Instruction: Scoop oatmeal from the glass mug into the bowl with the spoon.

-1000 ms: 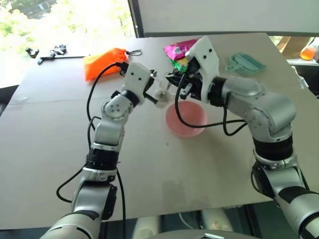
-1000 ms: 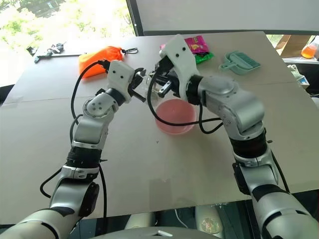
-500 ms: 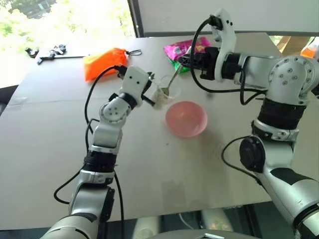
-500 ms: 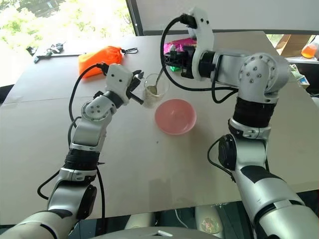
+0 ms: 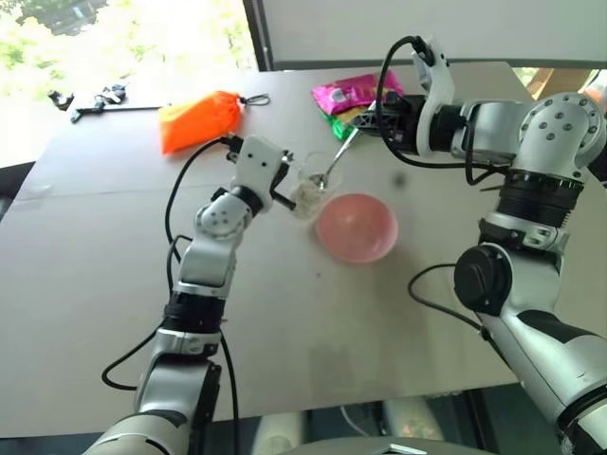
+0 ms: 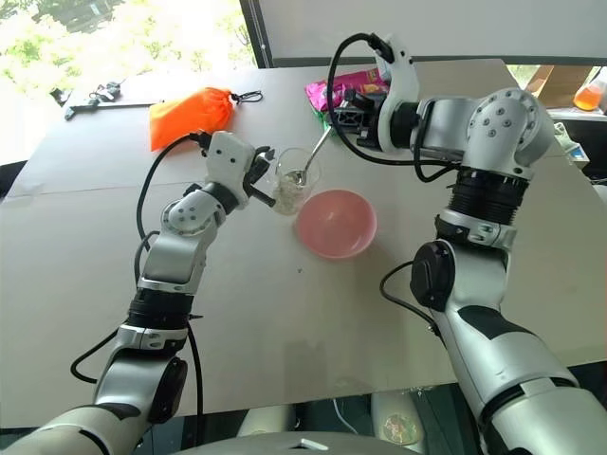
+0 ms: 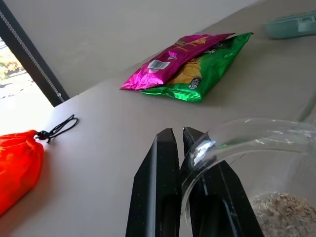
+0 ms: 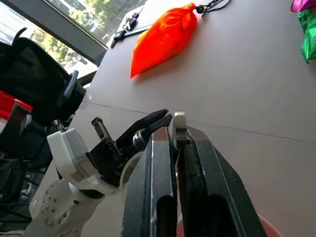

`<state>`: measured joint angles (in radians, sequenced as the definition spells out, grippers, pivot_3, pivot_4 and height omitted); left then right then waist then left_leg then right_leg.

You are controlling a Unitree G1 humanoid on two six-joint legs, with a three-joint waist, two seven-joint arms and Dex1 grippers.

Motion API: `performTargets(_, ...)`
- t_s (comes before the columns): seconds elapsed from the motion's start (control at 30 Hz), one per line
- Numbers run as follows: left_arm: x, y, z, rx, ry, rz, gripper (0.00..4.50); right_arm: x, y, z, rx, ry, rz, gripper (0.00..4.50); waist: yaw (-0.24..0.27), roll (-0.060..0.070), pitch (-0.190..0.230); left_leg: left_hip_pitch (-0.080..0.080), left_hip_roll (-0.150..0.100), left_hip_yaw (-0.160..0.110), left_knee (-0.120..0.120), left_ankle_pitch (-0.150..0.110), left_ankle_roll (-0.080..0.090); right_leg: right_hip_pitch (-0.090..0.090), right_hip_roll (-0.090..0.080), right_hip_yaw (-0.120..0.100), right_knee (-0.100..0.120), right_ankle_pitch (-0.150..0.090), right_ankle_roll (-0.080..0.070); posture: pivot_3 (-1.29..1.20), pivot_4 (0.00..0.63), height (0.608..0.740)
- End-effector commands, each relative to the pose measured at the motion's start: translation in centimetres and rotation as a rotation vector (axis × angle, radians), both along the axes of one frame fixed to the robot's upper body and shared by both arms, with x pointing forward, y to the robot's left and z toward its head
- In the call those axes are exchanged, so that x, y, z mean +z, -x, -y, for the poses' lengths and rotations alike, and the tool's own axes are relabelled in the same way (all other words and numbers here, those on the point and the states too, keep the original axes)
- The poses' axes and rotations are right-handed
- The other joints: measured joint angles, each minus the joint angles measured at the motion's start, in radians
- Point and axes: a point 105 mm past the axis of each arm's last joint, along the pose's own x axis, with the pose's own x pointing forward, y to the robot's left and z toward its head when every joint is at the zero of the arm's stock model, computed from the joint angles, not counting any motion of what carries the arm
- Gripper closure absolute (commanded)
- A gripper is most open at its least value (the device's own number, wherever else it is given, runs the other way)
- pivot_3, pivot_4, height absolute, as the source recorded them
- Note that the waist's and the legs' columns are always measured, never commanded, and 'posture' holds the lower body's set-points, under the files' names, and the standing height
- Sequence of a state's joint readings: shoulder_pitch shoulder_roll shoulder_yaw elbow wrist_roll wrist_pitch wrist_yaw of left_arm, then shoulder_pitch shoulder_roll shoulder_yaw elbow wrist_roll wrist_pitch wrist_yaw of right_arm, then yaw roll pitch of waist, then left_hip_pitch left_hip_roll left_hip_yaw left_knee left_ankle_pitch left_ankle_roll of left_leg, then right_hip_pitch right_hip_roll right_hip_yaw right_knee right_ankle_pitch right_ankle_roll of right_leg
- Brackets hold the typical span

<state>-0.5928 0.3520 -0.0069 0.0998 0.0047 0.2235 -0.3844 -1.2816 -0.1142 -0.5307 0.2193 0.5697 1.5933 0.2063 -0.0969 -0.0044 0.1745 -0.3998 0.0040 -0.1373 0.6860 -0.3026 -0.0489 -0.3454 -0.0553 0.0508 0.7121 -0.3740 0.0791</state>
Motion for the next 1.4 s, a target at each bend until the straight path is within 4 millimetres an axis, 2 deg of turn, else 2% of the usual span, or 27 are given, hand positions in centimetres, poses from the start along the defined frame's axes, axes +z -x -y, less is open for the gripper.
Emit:
performTargets(0.03,2.7,0.5,-0.2,0.003,0.033,0.089,4.37,2.2,0.1,0.1,-0.001,-0.032,0.043,4.50,-0.001,0.000,0.000,0.000,0.000,0.000,0.000,0.000,0.000,0.000,0.000,0.000,0.000,0.000,0.000,0.00,0.150,0.740)
performTargets(0.33,2.5,0.9,-0.6,0.008,0.032,0.087,4.37,3.1,-0.6,0.4,-0.017,-0.076,0.024,4.50,0.000,0.000,0.000,0.000,0.000,0.001,0.000,0.000,0.000,0.000,0.000,0.001,0.000,0.000,0.000,0.00,0.150,0.740)
performTargets(0.57,2.5,1.1,-1.4,0.037,0.149,0.055,4.37,2.9,-0.9,0.6,-0.019,-0.092,-0.015,4.50,0.000,0.000,0.000,0.000,0.000,0.001,0.000,0.000,0.000,0.000,0.000,0.001,0.000,0.000,0.000,0.00,0.150,0.740)
performTargets(1.4,0.8,2.1,-1.4,0.037,0.149,0.037,4.37,2.9,-2.0,1.6,-0.057,-0.155,-0.097,4.50,0.000,0.000,0.000,0.000,0.000,0.002,0.000,0.000,0.000,0.000,0.000,0.002,0.000,0.000,0.000,0.00,0.150,0.740)
